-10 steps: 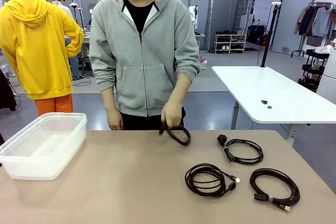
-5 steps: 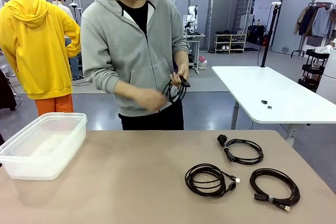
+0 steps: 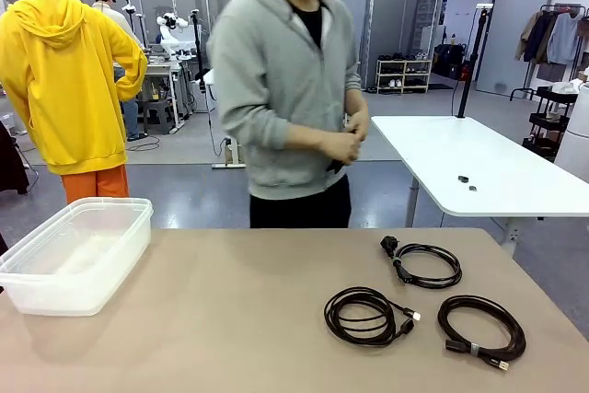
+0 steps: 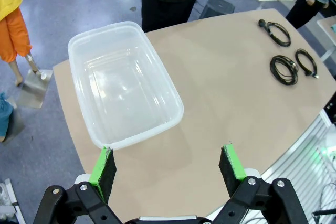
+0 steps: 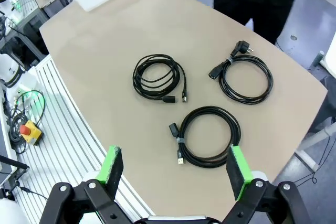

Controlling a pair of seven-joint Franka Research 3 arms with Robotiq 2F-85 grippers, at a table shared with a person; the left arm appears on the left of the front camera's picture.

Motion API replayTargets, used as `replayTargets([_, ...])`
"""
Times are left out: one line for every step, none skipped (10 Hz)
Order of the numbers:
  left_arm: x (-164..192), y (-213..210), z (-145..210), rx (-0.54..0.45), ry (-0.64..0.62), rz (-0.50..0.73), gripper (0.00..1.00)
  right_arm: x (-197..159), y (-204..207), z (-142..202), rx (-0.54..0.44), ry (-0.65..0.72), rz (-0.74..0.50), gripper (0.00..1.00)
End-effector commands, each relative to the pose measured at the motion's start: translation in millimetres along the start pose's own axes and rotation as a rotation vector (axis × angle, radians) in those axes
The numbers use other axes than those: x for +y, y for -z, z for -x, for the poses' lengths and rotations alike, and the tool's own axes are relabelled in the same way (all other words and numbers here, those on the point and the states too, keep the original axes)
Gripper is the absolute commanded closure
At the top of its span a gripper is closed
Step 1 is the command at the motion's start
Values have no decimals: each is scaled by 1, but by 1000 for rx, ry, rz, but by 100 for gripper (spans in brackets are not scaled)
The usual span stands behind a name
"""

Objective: Organize and store the cables.
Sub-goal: Place the Power Cable into the Organizing box.

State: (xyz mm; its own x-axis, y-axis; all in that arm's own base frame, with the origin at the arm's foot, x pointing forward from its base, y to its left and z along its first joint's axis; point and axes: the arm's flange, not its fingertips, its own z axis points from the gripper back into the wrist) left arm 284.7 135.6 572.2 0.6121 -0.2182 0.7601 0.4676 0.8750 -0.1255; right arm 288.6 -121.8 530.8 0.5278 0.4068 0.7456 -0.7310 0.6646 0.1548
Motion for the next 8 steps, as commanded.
replayTargets([-1,0,-1,-2,4,2,0,1,42,-61,107,35,21,0])
replayTargets([-1,0,-1,-2,4,2,0,2,65,-90,159,41,24,0])
replayTargets([-1,0,-1,-2,4,2,0,3,88,-112,208,46,34,0])
replayTargets([-1,0,-1,-2,4,2,0,2,113,-133,263,75,67,0])
replayTargets([-1,0,-1,-2,4,2,0,0,140,-151,314,118,114,0])
replayTargets([-1,0,-1,-2,4,2,0,-4,164,-166,349,157,162,0])
replayTargets([-1,0,-1,-2,4,2,0,-10,191,-181,373,202,221,0])
replayTargets([-1,0,-1,-2,4,2,0,-14,214,-189,405,245,290,0])
